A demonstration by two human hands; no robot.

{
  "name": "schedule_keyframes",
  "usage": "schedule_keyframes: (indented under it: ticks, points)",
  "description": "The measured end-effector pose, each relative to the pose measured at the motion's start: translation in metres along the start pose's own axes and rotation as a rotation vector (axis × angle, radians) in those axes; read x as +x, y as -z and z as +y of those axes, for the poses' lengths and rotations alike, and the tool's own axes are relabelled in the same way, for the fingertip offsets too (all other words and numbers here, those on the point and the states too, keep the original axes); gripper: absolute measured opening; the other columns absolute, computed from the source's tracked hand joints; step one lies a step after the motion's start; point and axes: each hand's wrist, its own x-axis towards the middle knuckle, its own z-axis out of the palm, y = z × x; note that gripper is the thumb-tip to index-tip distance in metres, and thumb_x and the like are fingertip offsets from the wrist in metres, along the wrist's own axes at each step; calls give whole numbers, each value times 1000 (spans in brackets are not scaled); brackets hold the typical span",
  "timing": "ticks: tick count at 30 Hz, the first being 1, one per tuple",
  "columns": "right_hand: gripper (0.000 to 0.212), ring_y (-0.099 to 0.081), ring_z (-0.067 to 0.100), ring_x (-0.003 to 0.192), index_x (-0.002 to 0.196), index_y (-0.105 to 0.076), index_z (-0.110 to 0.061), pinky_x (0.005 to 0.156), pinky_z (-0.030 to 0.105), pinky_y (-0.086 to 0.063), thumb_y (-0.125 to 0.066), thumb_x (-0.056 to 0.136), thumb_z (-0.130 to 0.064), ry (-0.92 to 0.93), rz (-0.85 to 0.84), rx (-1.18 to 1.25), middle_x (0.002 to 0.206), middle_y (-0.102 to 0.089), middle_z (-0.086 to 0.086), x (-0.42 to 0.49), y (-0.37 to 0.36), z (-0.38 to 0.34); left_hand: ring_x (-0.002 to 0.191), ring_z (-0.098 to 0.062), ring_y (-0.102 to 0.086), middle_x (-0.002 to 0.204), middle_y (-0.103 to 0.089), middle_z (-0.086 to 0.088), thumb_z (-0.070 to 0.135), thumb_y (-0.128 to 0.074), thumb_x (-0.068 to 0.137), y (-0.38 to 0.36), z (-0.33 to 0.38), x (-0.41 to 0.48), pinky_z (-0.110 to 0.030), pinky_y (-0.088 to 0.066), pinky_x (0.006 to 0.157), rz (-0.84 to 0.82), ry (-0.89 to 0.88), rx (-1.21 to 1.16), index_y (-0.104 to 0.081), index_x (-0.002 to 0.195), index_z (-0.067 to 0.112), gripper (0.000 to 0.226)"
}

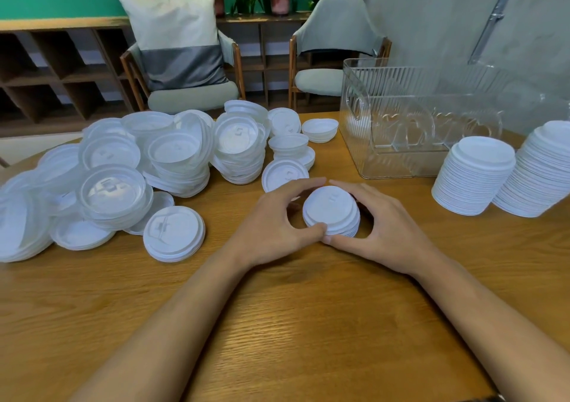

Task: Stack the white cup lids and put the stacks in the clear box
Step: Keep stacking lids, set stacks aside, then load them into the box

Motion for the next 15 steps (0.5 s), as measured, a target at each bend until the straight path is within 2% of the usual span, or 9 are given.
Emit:
schedule_keyframes:
  ticks: [2,6,10,15]
  points:
    - [98,-46,1,139,156,-42,-40,114,44,-44,-80,72,-74,-18,-4,1,149,-51,-23,0,0,0,127,5,-56,135,-65,19,26,-87,82,0,0,1,-20,-51,104,38,5,-38,-61,144,33,68]
    - [110,-44,3,141,157,-37,-42,117,45,-42,-82,63,-79,-52,-7,-4,152,-49,-21,1,0,-1,109,-1,-61,118,-66,18,52,-91,73,-6,0,0,-24,-55,89,140,30,31,-68,132,36,66]
    - [112,-49,1,132,155,-43,-36,111,32,-42,-85,59,-75,-39,9,-14,142,-55,-20,1,-1,-4,97,-1,-62,106,-63,15,63,-91,67,-18,2,0,-19,-51,80,204,24,93,-71,116,31,62]
    - [109,-52,-1,123,153,-49,-32,101,14,-40,-87,58,-70,-19,9,-19,132,-59,-18,2,-2,-1,95,-1,-60,104,-62,17,68,-89,66,-21,3,0,-18,-50,76,236,34,136,-68,111,30,63]
